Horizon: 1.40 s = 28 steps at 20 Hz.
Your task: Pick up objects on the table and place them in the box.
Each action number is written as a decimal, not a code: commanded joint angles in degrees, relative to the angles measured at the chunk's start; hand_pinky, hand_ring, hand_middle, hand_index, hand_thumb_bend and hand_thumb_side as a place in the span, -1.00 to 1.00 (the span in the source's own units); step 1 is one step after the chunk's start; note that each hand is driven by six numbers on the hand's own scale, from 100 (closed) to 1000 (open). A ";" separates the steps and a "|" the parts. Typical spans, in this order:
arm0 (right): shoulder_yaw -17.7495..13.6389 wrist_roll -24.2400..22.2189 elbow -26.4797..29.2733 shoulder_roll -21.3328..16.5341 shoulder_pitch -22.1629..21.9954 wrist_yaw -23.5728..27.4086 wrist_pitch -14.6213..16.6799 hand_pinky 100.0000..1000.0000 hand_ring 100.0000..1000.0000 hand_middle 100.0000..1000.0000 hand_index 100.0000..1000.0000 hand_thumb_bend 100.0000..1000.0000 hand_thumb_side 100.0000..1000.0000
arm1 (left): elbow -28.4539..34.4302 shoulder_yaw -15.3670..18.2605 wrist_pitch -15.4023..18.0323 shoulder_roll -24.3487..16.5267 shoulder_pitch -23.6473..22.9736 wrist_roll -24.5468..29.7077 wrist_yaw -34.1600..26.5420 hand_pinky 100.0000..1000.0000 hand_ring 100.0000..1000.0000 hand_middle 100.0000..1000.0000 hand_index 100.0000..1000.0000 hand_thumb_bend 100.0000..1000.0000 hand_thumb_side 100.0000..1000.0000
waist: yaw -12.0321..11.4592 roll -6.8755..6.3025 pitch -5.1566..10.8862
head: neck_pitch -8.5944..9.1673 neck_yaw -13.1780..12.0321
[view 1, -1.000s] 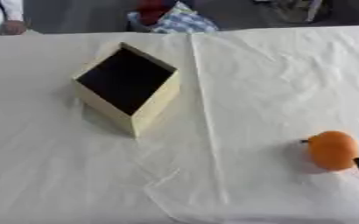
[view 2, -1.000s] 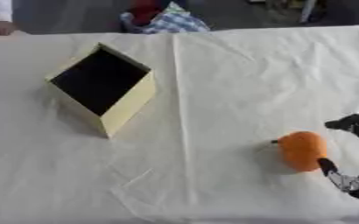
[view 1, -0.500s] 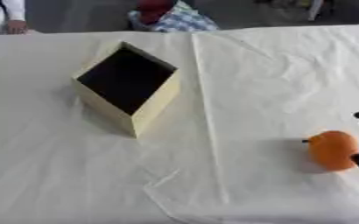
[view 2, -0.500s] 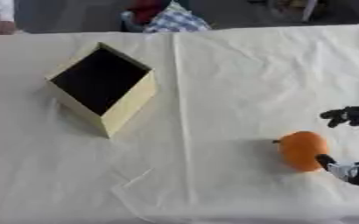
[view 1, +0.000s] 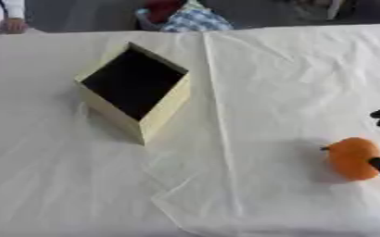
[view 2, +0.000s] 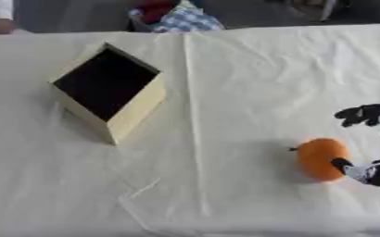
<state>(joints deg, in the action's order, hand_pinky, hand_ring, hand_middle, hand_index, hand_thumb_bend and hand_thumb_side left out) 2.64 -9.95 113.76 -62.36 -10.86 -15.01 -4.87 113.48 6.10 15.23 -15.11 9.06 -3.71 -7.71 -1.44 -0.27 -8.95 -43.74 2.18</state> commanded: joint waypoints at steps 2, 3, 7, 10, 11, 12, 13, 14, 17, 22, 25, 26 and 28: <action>0.28 -2.86 0.84 -2.40 0.84 0.47 -1.07 0.61 0.61 0.39 0.73 -0.29 -0.99 | 1.11 -0.11 -0.03 -0.82 0.67 0.27 -0.23 0.31 0.48 0.49 0.41 -1.00 0.54 | -0.12 0.08 0.36 | -0.37 0.21; 0.44 -3.58 0.84 -2.41 0.94 0.68 -1.35 0.60 0.60 0.39 0.73 -0.31 -1.00 | 1.11 -0.11 -0.07 -0.78 0.66 0.28 -0.22 0.31 0.48 0.49 0.41 -1.00 0.54 | -0.17 0.08 0.33 | -0.37 0.23; 1.08 -5.69 0.84 -2.52 1.58 1.66 -2.42 0.60 0.60 0.39 0.73 -0.29 -1.00 | 1.11 -0.16 -0.16 -0.63 0.68 0.37 -0.30 0.31 0.48 0.48 0.41 -1.00 0.54 | -0.32 0.10 0.30 | -0.37 0.39; 1.52 -6.34 0.84 -2.71 2.08 1.57 -3.95 0.62 0.60 0.38 0.73 -0.27 -1.00 | 1.11 -0.21 -0.25 -0.52 0.68 0.43 -0.35 0.31 0.48 0.48 0.41 -1.00 0.55 | -0.40 0.12 0.26 | -0.37 0.46; 1.71 -6.45 0.84 -2.69 2.27 1.42 -4.46 0.62 0.60 0.38 0.73 -0.27 -1.00 | 1.11 -0.22 -0.30 -0.48 0.67 0.45 -0.35 0.31 0.48 0.48 0.41 -1.00 0.55 | -0.45 0.12 0.23 | -0.37 0.49; 1.93 -6.63 0.84 -2.70 2.43 1.26 -5.05 0.62 0.60 0.38 0.72 -0.27 -1.00 | 1.11 -0.25 -0.33 -0.43 0.67 0.49 -0.34 0.31 0.48 0.48 0.41 -1.00 0.55 | -0.51 0.12 0.19 | -0.37 0.53; 2.18 -6.85 0.84 -2.69 2.58 1.09 -5.69 0.61 0.60 0.36 0.72 -0.29 -1.00 | 1.11 -0.27 -0.36 -0.38 0.67 0.54 -0.33 0.30 0.48 0.48 0.41 -1.00 0.55 | -0.57 0.11 0.14 | -0.37 0.57; 2.44 -7.06 0.84 -2.65 2.75 0.99 -6.32 0.61 0.59 0.33 0.71 -0.30 -1.00 | 1.11 -0.28 -0.39 -0.34 0.67 0.57 -0.33 0.30 0.48 0.49 0.41 -1.00 0.55 | -0.63 0.10 0.10 | -0.37 0.62; 3.01 -7.32 0.84 -2.52 3.30 0.45 -7.74 0.61 0.57 0.19 0.66 -0.26 -1.00 | 1.11 -0.31 -0.46 -0.23 0.70 0.64 -0.33 0.30 0.48 0.48 0.41 -1.00 0.55 | -0.74 0.09 0.01 | -0.37 0.72; 4.13 -7.84 0.84 -2.62 3.66 -2.31 -10.10 0.54 0.46 0.06 0.58 -0.37 -1.00 | 1.11 -0.46 -0.54 -0.04 0.77 0.87 -0.35 0.30 0.48 0.49 0.41 -1.00 0.55 | -0.94 0.06 -0.12 | -0.37 0.87; 4.62 -8.24 0.84 -2.45 3.78 -2.95 -11.17 0.45 0.33 -0.02 0.50 -0.54 -1.00 | 1.11 -0.45 -0.56 0.04 0.77 0.90 -0.32 0.30 0.48 0.49 0.41 -1.00 0.55 | -1.04 0.01 -0.22 | -0.37 0.95; 4.77 -8.23 0.84 -2.37 3.83 -2.93 -11.38 0.42 0.27 -0.07 0.45 -0.58 -1.00 | 1.11 -0.47 -0.60 0.08 0.76 0.94 -0.31 0.30 0.48 0.49 0.41 -1.00 0.55 | -1.06 0.00 -0.26 | -0.37 0.96; 4.93 -7.92 0.84 -2.26 4.08 -2.99 -11.33 0.33 0.16 -0.16 0.33 -0.59 -1.00 | 1.11 -0.49 -0.66 0.14 0.75 1.01 -0.26 0.30 0.48 0.49 0.41 -1.00 0.55 | -1.04 -0.01 -0.30 | -0.37 0.96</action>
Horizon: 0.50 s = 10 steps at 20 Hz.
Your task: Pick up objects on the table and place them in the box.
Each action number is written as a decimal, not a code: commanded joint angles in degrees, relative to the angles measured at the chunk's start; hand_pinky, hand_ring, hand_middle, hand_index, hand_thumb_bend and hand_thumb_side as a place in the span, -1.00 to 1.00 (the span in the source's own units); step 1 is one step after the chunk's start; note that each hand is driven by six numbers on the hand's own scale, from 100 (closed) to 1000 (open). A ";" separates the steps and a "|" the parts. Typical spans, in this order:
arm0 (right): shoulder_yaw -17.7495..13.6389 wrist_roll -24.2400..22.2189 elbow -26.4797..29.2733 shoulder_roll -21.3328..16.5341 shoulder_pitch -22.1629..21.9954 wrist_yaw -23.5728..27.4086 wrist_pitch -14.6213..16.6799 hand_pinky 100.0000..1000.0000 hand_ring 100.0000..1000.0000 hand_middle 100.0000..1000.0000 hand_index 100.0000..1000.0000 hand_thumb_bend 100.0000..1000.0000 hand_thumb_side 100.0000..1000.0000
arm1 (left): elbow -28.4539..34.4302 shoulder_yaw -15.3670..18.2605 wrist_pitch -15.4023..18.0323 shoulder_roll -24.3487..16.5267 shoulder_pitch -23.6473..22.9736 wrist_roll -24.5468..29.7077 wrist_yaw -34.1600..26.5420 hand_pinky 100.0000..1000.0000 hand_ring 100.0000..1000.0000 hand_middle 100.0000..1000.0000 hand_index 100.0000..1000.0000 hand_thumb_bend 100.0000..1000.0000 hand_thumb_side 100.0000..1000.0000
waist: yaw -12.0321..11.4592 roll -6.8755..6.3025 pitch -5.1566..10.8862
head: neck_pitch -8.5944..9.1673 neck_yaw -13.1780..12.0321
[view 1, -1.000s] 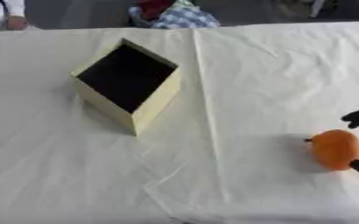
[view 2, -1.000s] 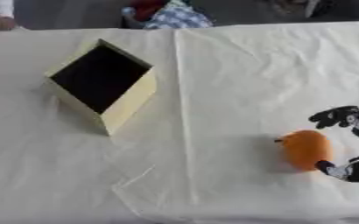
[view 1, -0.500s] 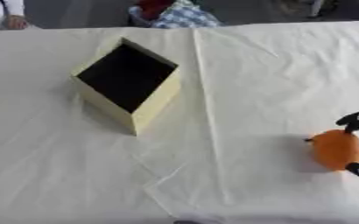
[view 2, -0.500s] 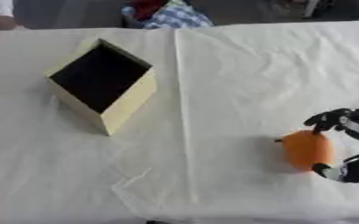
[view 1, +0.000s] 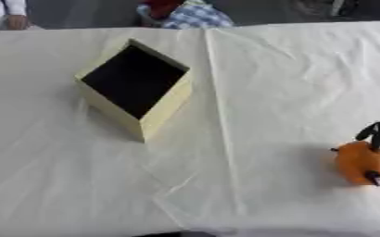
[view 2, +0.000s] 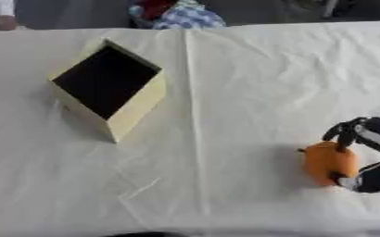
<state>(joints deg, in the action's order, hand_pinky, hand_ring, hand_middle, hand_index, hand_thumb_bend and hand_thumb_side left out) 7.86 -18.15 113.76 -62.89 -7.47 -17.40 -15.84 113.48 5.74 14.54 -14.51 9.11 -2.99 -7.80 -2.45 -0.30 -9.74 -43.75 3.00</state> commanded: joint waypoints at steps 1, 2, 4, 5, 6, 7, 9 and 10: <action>-0.28 0.58 0.84 -1.74 0.83 -0.91 -0.29 0.31 0.15 -0.16 0.33 -0.58 -1.00 | 1.11 -0.11 0.00 -0.43 0.70 0.29 -0.16 0.30 0.48 0.49 0.41 -1.00 0.55 | -0.01 0.02 0.47 | -0.37 0.14; -0.22 0.82 0.84 -1.79 0.97 -1.33 -0.13 0.30 0.16 -0.14 0.35 -0.54 -1.00 | 1.11 -0.13 -0.02 -0.41 0.70 0.30 -0.15 0.30 0.48 0.49 0.41 -1.00 0.56 | -0.01 0.02 0.47 | -0.37 0.17; -0.02 1.04 0.84 -1.98 1.23 -2.84 0.27 0.34 0.20 -0.11 0.39 -0.42 -1.00 | 1.11 -0.15 -0.04 -0.37 0.72 0.34 -0.11 0.30 0.48 0.49 0.41 -1.00 0.56 | -0.05 0.01 0.46 | -0.37 0.20; 0.13 0.95 0.84 -2.09 1.33 -4.02 0.42 0.34 0.20 -0.11 0.39 -0.42 -1.00 | 1.11 -0.14 -0.04 -0.36 0.72 0.34 -0.09 0.30 0.48 0.49 0.41 -1.00 0.56 | -0.08 0.00 0.44 | -0.37 0.24; 0.29 0.78 0.84 -2.24 1.42 -5.40 0.39 0.30 0.16 -0.18 0.34 -0.41 -1.00 | 1.11 -0.16 -0.06 -0.34 0.72 0.36 -0.11 0.30 0.48 0.49 0.41 -1.00 0.53 | -0.11 0.01 0.43 | -0.37 0.31; 0.54 0.54 0.84 -2.34 1.51 -6.83 0.24 0.27 0.15 -0.20 0.32 -0.47 -1.00 | 1.11 -0.18 -0.10 -0.31 0.72 0.41 -0.10 0.30 0.48 0.49 0.41 -1.00 0.56 | -0.14 0.01 0.42 | -0.37 0.39; 1.07 0.14 0.84 -2.30 1.65 -8.92 -0.03 0.18 0.10 -0.28 0.24 -0.55 -1.00 | 1.11 -0.23 -0.18 -0.22 0.73 0.55 -0.06 0.30 0.48 0.49 0.41 -1.00 0.56 | -0.20 0.02 0.37 | -0.37 0.50; 1.22 0.20 0.84 -2.16 1.72 -9.37 -0.16 0.11 0.07 -0.34 0.17 -0.58 -1.00 | 1.11 -0.23 -0.19 -0.19 0.74 0.61 -0.06 0.30 0.48 0.49 0.41 -1.00 0.55 | -0.23 0.02 0.35 | -0.37 0.51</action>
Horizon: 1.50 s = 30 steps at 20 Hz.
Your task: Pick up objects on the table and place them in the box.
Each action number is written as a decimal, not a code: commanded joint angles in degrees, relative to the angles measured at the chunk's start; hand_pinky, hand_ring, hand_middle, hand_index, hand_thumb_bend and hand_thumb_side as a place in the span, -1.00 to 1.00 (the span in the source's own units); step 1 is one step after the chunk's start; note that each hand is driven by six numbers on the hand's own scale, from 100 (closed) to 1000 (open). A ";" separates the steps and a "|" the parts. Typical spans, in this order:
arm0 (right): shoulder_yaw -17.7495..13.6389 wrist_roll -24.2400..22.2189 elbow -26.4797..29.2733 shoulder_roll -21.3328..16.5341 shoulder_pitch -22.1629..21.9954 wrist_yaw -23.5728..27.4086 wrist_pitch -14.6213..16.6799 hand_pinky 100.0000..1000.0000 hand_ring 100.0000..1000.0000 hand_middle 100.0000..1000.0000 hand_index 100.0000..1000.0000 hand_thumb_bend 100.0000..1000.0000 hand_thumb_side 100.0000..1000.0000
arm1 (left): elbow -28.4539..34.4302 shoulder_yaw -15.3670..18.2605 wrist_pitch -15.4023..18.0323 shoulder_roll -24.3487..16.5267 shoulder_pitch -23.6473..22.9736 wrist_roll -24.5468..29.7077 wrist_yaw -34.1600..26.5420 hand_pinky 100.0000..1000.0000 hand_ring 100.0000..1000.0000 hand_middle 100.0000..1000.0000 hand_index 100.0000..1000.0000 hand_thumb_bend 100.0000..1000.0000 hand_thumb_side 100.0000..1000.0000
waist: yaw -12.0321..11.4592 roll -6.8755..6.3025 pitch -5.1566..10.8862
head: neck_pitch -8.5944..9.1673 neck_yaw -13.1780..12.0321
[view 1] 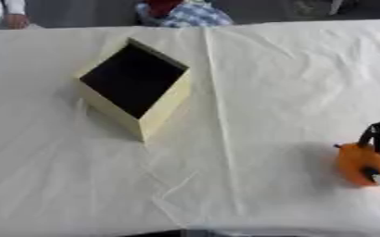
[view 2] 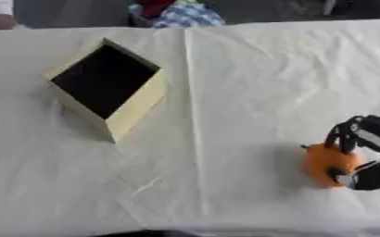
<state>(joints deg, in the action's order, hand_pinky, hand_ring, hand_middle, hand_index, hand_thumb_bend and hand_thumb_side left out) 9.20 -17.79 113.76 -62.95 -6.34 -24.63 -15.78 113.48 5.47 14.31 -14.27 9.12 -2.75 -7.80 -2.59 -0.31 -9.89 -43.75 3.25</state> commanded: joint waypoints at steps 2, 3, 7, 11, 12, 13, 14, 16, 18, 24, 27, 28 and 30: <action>-0.03 1.09 0.84 -1.80 0.72 -2.10 -0.28 0.07 0.06 -0.36 0.13 -0.69 -1.00 | 1.11 0.10 0.02 -0.38 0.71 0.42 -0.08 0.30 0.48 0.49 0.41 -1.00 0.55 | -0.12 0.03 0.44 | -0.37 0.21; -0.03 2.10 0.84 -1.65 0.80 -1.73 -0.04 0.04 0.04 -0.37 0.12 -0.76 -1.00 | 1.11 0.09 0.01 -0.36 0.70 0.47 -0.09 0.30 0.48 0.49 0.41 -1.00 0.55 | -0.11 0.04 0.43 | -0.37 0.19; -0.36 6.04 0.84 -1.42 1.01 0.42 0.79 -0.07 -0.03 -0.45 0.04 -0.91 -1.00 | 1.11 0.09 -0.12 -0.26 0.63 0.77 -0.08 0.30 0.48 0.49 0.41 -1.00 0.55 | -0.06 0.10 0.49 | -0.37 0.14; -0.49 9.63 0.84 -1.41 1.16 1.42 0.06 -0.18 -0.10 -0.56 -0.06 -0.97 -1.00 | 1.11 0.08 -0.25 -0.22 0.60 0.85 -0.10 0.30 0.49 0.49 0.41 -1.00 0.55 | -0.15 0.13 0.54 | -0.37 0.21; -0.43 10.22 0.84 -1.39 1.21 1.64 0.02 -0.20 -0.11 -0.57 -0.07 -0.96 -1.00 | 1.11 0.06 -0.27 -0.21 0.61 0.87 -0.10 0.30 0.49 0.49 0.41 -1.00 0.55 | -0.18 0.13 0.53 | -0.37 0.21; -0.47 10.85 0.84 -1.36 1.31 1.67 0.09 -0.23 -0.12 -0.58 -0.08 -0.97 -1.00 | 1.11 0.05 -0.27 -0.21 0.62 0.91 -0.10 0.30 0.49 0.49 0.41 -1.00 0.54 | -0.20 0.14 0.51 | -0.37 0.19; -0.55 11.50 0.84 -1.31 1.42 1.78 0.28 -0.27 -0.14 -0.59 -0.08 -0.98 -1.00 | 1.11 0.06 -0.28 -0.20 0.63 0.93 -0.10 0.30 0.49 0.49 0.41 -1.00 0.54 | -0.22 0.14 0.50 | -0.37 0.18; -0.83 12.66 0.84 -1.34 1.68 1.91 0.92 -0.30 -0.15 -0.59 -0.08 -0.98 -1.00 | 1.11 0.09 -0.30 -0.21 0.64 0.91 -0.11 0.30 0.49 0.49 0.41 -1.00 0.54 | -0.22 0.16 0.50 | -0.37 0.18; -1.31 13.62 0.84 -1.51 2.08 1.81 1.77 -0.31 -0.16 -0.58 -0.06 -0.95 -1.00 | 1.11 0.08 -0.29 -0.22 0.66 0.91 -0.13 0.29 0.49 0.49 0.41 -1.00 0.54 | -0.23 0.18 0.56 | -0.37 0.19; -3.50 14.54 0.84 -3.15 4.89 0.97 5.02 -0.25 -0.13 -0.47 0.01 -0.78 -1.00 | 1.11 0.10 -0.30 -0.31 0.70 0.84 -0.25 0.29 0.49 0.49 0.41 -1.00 0.54 | -0.43 0.33 0.73 | -0.37 0.23; -4.54 14.96 0.84 -4.55 7.22 1.12 5.96 -0.25 -0.14 -0.39 0.00 -0.75 -1.00 | 1.11 0.03 -0.42 -0.33 0.80 0.88 -0.31 0.29 0.49 0.49 0.42 -1.00 0.54 | -0.69 0.52 0.72 | -0.37 0.47; -4.70 14.99 0.84 -5.01 8.03 1.35 6.09 -0.26 -0.14 -0.35 0.00 -0.73 -1.00 | 1.11 0.01 -0.45 -0.34 0.86 0.91 -0.32 0.29 0.49 0.49 0.42 -1.00 0.54 | -0.82 0.58 0.71 | -0.36 0.58; -4.61 14.70 0.84 -6.11 9.96 2.00 6.46 -0.26 -0.14 -0.30 0.00 -0.72 -1.00 | 1.11 -0.07 -0.49 -0.34 0.98 0.99 -0.37 0.29 0.49 0.49 0.42 -1.00 0.54 | -1.21 0.71 0.68 | -0.19 0.84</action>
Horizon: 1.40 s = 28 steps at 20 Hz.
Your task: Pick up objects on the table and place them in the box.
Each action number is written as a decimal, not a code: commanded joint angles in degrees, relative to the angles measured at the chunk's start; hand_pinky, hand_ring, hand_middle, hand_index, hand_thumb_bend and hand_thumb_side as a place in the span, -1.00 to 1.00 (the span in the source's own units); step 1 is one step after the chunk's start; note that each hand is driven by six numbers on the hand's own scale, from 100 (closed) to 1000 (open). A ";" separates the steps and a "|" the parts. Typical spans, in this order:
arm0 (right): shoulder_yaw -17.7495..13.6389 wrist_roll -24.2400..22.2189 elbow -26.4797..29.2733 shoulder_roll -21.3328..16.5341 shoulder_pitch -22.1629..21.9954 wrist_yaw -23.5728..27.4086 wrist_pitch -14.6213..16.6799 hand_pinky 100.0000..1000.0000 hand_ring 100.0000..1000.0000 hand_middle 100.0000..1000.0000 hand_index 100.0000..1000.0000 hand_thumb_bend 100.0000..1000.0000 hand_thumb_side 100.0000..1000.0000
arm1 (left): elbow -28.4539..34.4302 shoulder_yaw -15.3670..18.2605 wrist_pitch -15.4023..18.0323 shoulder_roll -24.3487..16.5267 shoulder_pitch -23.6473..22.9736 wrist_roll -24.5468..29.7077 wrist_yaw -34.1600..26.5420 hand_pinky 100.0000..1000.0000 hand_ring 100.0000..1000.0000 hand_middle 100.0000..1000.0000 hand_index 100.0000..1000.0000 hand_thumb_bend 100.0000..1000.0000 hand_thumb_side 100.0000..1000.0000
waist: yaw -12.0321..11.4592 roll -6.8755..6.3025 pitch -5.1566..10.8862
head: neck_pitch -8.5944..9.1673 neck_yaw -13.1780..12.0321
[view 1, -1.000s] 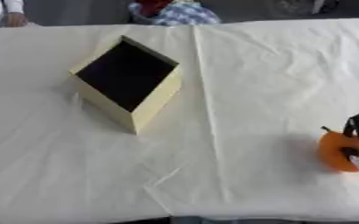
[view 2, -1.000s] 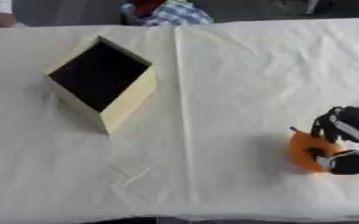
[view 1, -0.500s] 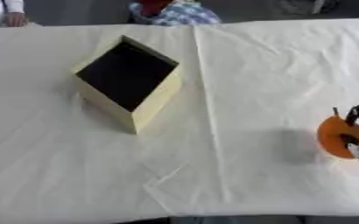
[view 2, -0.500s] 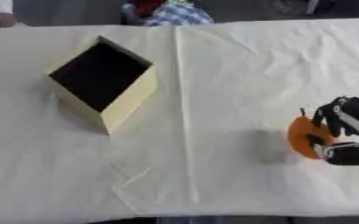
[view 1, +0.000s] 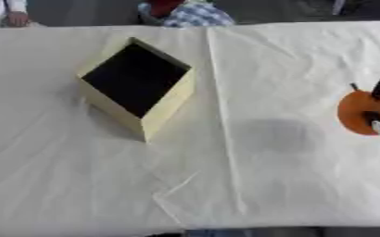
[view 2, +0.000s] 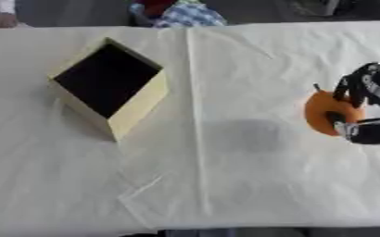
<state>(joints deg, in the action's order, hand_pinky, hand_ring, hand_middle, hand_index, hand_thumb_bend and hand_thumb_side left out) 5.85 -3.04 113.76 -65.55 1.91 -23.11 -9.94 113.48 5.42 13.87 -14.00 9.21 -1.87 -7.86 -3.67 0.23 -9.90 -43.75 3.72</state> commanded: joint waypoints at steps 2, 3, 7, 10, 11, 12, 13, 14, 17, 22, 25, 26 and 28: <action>-0.94 -0.67 0.84 -4.58 4.13 1.11 1.24 -0.25 -0.14 -0.30 0.02 -0.69 -1.00 | 1.11 -0.07 -0.09 -0.59 1.03 0.18 -0.38 0.29 0.49 0.49 0.42 -1.00 0.54 | -0.59 0.31 0.62 | 0.07 0.73; -0.78 -1.03 0.84 -5.04 5.45 1.30 1.55 -0.25 -0.14 -0.30 0.01 -0.69 -1.00 | 1.11 -0.11 -0.12 -0.59 1.10 0.22 -0.42 0.29 0.49 0.49 0.42 -1.00 0.54 | -0.80 0.39 0.58 | 0.19 0.95; 0.19 -2.67 0.84 -6.42 11.19 1.87 2.74 -0.22 -0.13 -0.30 0.01 -0.67 -1.00 | 1.11 -0.26 -0.26 -0.52 1.43 0.44 -0.59 0.29 0.49 0.48 0.42 -1.00 0.54 | -1.67 0.78 0.36 | 0.63 1.91; 1.27 -4.12 0.84 -6.51 15.79 2.67 3.37 -0.24 -0.14 -0.31 0.01 -0.70 -1.00 | 1.11 -0.40 -0.34 -0.49 1.84 0.60 -0.80 0.29 0.49 0.48 0.42 -1.00 0.54 | -2.42 1.06 0.21 | 1.07 2.73; 1.70 -4.62 0.84 -6.28 17.43 3.09 3.55 -0.26 -0.15 -0.31 0.01 -0.73 -1.00 | 1.11 -0.45 -0.36 -0.49 2.00 0.62 -0.90 0.29 0.49 0.48 0.42 -1.00 0.54 | -2.69 1.14 0.17 | 1.23 3.06; 2.27 -5.35 0.84 -5.88 19.31 3.49 3.56 -0.27 -0.15 -0.31 0.01 -0.74 -1.00 | 1.11 -0.52 -0.39 -0.48 2.18 0.68 -1.02 0.29 0.49 0.48 0.42 -1.00 0.54 | -2.98 1.22 0.11 | 1.38 3.45; 2.92 -6.22 0.84 -5.37 21.19 3.85 3.52 -0.29 -0.16 -0.31 0.01 -0.76 -1.00 | 1.11 -0.57 -0.43 -0.46 2.34 0.75 -1.13 0.29 0.49 0.48 0.42 -1.00 0.54 | -3.24 1.28 0.05 | 1.53 3.84; 3.64 -7.15 0.84 -4.77 23.10 4.16 3.44 -0.30 -0.16 -0.31 0.01 -0.77 -1.00 | 1.11 -0.63 -0.45 -0.43 2.50 0.81 -1.24 0.29 0.49 0.48 0.42 -1.00 0.54 | -3.51 1.33 -0.03 | 1.70 4.26; 5.88 -9.90 0.84 -2.37 28.98 4.66 3.12 -0.34 -0.18 -0.32 0.00 -0.82 -1.00 | 1.11 -0.77 -0.47 -0.26 3.11 0.98 -1.59 0.29 0.49 0.48 0.42 -1.00 0.54 | -4.36 1.38 -0.36 | 2.22 5.70; 9.01 -14.37 0.84 4.03 39.08 4.92 1.61 -0.39 -0.19 -0.32 0.00 -0.91 -1.00 | 1.11 -1.05 -0.33 -0.11 4.45 1.25 -2.28 0.29 0.49 0.48 0.42 -1.00 0.53 | -5.46 1.42 -1.01 | 2.92 7.60; 10.10 -16.14 0.40 8.42 44.37 3.47 0.48 -0.40 -0.19 -0.33 0.00 -0.90 -1.00 | 1.11 -1.18 -0.14 0.00 5.25 1.36 -2.74 0.29 0.49 0.48 0.42 -1.00 0.53 | -6.17 1.32 -1.36 | 3.28 8.63; 10.55 -16.62 -0.34 10.01 46.13 2.53 0.39 -0.39 -0.18 -0.33 0.00 -0.89 -1.00 | 1.11 -1.24 -0.06 0.05 5.55 1.41 -2.94 0.29 0.49 0.48 0.42 -1.00 0.52 | -6.47 1.29 -1.48 | 3.35 9.10; 11.67 -17.37 -2.62 13.15 49.27 0.33 0.80 -0.40 -0.19 -0.33 0.00 -0.90 -1.00 | 1.11 -1.37 0.14 0.12 6.23 1.52 -3.37 0.30 0.49 0.48 0.42 -1.00 0.52 | -7.03 1.26 -1.70 | 3.50 10.10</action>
<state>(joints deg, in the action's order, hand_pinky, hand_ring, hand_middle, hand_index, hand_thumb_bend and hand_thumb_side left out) 17.67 -19.85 111.96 -53.14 49.94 -21.35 -9.18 113.48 4.21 13.73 -13.47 14.73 -0.47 -10.91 -10.78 1.65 -12.39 -40.90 13.17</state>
